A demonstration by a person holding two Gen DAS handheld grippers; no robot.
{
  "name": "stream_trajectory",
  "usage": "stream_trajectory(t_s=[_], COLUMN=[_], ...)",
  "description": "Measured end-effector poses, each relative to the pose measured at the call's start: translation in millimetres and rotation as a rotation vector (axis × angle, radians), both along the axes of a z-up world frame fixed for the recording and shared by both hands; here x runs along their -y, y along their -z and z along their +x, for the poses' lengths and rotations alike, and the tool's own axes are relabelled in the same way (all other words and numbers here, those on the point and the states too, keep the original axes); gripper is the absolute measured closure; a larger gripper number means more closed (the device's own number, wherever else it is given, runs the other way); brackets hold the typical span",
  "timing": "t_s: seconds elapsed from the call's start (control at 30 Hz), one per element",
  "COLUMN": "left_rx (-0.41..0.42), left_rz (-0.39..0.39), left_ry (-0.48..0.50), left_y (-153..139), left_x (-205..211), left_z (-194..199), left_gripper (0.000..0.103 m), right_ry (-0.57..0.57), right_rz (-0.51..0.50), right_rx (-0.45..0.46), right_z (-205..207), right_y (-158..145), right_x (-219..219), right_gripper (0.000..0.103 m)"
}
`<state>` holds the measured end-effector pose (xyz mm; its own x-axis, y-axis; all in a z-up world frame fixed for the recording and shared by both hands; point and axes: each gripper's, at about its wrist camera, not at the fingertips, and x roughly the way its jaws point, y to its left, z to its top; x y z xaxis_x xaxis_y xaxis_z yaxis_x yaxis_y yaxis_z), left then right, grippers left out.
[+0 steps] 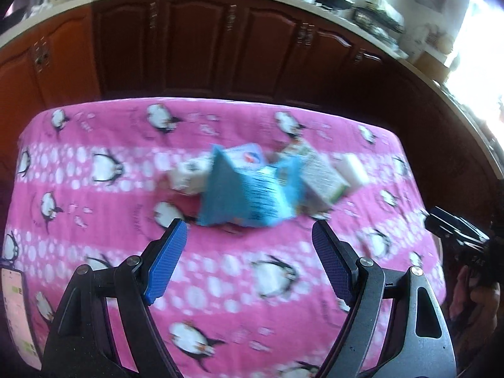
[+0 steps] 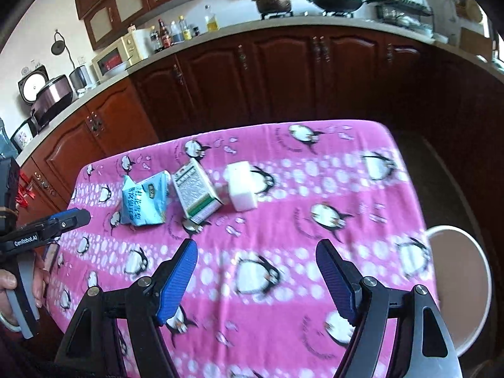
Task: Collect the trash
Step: 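Move both open grippers back over the table, then grasp the blue snack bag with the left gripper while the right gripper grasps a white sponge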
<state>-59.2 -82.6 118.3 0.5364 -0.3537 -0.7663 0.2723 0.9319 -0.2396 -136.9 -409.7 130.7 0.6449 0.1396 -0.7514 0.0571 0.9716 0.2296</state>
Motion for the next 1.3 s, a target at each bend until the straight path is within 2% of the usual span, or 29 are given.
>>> stream_trajectory(t_s=[0.2,0.4,0.5,0.63,0.73,0.87,0.9,1.07,1.1,1.2,1.3], left_rx=[0.009,-0.032,-0.025,-0.007,-0.012,-0.027,-0.015,0.013,0.016,0.025,0.035], left_rz=[0.024,0.058,-0.091,-0.101,-0.061,0.053,0.102,0.250,0.263,0.230,0.303], left_ry=[-0.092,-0.083,-0.001,0.122,0.242,0.362,0.384,0.449,0.461,0.473,0.488], left_y=[12,29,21,12,12,19,21,29,27,17,21], left_x=[-34,-38,-36,-14,13,51,61,88,90,87,94], left_z=[49,79,78,75,75,79,79,80,79,76,79], left_gripper=[0.022,0.022,0.022,0.019,0.019,0.019,0.019,0.019,0.019,0.019,0.019], right_ry=[-0.041,-0.043,-0.048,-0.059,-0.073,-0.076,-0.079,-0.097,-0.101,-0.097,-0.092], right_rz=[0.022,0.046,0.044,0.042,0.040,0.060,0.064,0.049,0.046,0.048,0.059], right_rx=[-0.031,-0.060,-0.081,-0.088,-0.104,-0.125,-0.128,-0.146,-0.151,-0.156,-0.155], right_z=[50,95,110,118,122,126,127,136,139,144,148], right_y=[9,21,28,34,42,50,51,57,58,60,62], right_x=[-13,-11,-11,-13,-12,-8,-7,-7,-8,-7,-6], right_gripper=[0.028,0.028,0.028,0.028,0.028,0.028,0.028,0.028,0.028,0.028,0.028])
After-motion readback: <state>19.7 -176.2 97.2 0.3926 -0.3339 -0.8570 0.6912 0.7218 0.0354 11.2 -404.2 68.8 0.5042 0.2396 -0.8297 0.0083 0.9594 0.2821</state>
